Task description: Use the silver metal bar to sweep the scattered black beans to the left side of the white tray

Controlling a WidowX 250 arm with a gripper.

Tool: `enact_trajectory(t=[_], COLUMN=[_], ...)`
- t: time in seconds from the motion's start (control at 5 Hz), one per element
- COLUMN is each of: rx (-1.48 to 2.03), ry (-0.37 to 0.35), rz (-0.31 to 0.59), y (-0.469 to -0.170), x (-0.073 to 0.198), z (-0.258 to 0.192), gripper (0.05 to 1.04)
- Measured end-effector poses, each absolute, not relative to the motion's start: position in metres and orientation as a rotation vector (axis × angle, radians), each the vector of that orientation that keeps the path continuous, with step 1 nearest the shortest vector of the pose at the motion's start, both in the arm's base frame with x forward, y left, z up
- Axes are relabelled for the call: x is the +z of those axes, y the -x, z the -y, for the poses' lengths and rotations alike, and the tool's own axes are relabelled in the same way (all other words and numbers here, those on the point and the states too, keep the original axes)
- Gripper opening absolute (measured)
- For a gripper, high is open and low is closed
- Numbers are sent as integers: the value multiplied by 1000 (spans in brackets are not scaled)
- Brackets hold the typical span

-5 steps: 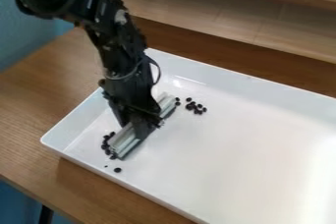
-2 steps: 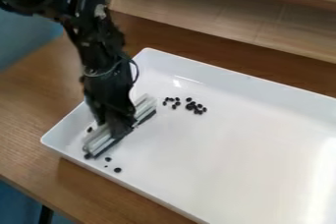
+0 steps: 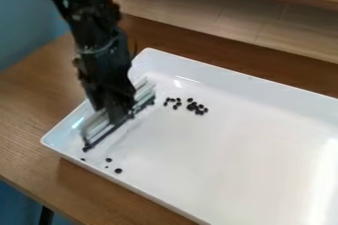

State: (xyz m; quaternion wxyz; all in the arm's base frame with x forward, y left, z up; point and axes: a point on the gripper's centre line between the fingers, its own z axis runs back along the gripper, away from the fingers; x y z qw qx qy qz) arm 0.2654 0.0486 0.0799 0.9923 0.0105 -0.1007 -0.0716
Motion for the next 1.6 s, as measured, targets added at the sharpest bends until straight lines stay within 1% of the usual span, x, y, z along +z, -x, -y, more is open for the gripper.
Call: enact_trajectory(t=[0.2, 0.4, 0.6, 0.8, 1.0, 1.2, 1.6], rx=[-174, -198, -219, -204, -164, -126, -94], ry=[-14, -23, -22, -9, -20, -37, -50], rz=[238, 224, 217, 196, 159, 146, 170], y=[-274, -288, -305, -319, -329, -336, -342], x=[99, 104, 100, 89, 65, 44, 41], z=[-20, 20, 54, 76, 78, 77, 73], gripper=[370, 370, 370, 370, 370, 370, 370])
